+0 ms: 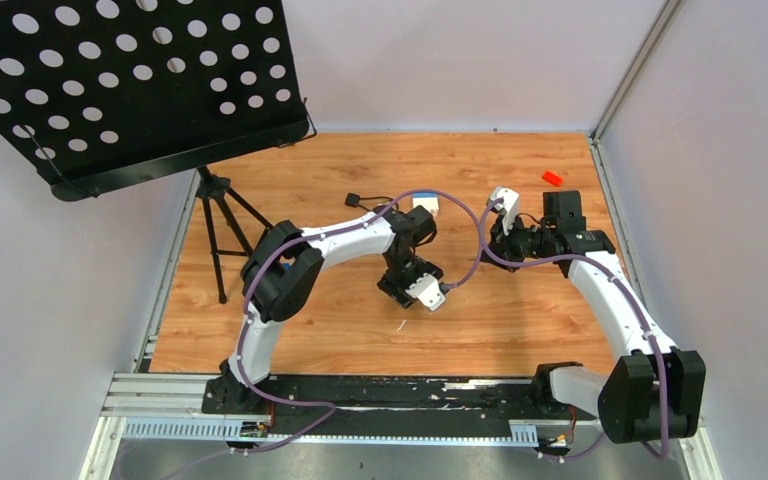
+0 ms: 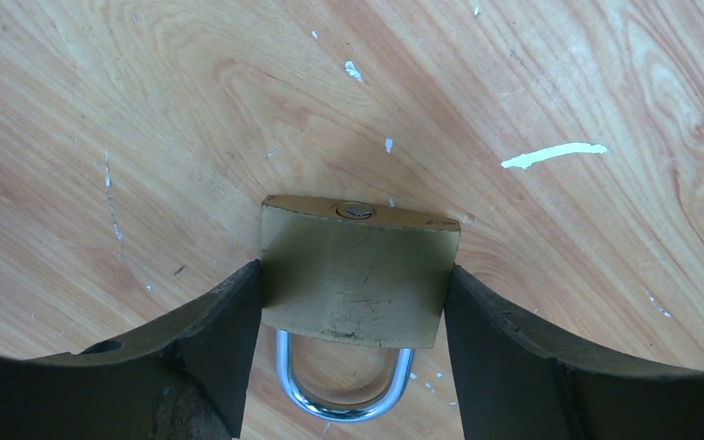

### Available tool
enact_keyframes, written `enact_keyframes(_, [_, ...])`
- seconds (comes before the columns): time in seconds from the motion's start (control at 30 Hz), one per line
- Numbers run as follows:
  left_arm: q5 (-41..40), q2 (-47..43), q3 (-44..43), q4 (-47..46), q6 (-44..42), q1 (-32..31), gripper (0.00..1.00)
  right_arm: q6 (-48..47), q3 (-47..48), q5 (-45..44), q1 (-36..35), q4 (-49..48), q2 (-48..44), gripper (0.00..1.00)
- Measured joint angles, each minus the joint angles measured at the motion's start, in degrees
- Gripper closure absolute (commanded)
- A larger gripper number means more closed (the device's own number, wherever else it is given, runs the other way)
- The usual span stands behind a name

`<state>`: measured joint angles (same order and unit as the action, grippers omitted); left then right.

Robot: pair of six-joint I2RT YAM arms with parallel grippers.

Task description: Unlock with the key

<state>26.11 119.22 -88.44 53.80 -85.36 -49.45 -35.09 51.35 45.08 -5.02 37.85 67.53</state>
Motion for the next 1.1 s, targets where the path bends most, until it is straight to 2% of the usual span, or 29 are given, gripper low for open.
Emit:
enact_keyframes(0.43, [-1.4,-3.4,5.2,-3.3,2.9,-0.1,0.19,-0.1,0.0,0.0,0.0,0.0,1.7,1.0])
enact_keyframes(0.73, [-1.6,-3.7,5.5,-3.9,3.0,-0.1,0.14,-0.2,0.0,0.0,0.0,0.0,2.0,1.0])
enact_keyframes(1.1, [-2.8,-1.5,2.3,0.0,2.3,-0.2,0.19,-0.6,0.0,0.0,0.0,0.0,2.3,1.0])
